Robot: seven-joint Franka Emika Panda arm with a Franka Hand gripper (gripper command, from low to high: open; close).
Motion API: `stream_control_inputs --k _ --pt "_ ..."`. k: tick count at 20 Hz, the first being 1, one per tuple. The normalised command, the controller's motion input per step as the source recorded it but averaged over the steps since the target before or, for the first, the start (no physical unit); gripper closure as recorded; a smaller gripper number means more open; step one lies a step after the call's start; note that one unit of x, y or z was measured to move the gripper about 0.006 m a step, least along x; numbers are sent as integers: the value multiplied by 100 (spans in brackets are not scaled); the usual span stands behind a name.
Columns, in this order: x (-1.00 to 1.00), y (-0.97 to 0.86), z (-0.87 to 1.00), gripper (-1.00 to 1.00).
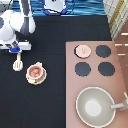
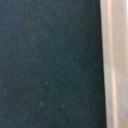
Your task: Take the lid off the pot, put the pot on the plate, and use the tool to push the pot to the front of the table.
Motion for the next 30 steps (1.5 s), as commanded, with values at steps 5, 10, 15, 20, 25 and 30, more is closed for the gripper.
stream_control_inputs --k 5,10,15,20,25,30 --pt "-5 2 -8 100" --pt "-23 -6 18 100" --pt "-17 23 91 100" --pt "-48 55 76 100" --pt "-43 51 59 100" --pt "-42 64 8 100"
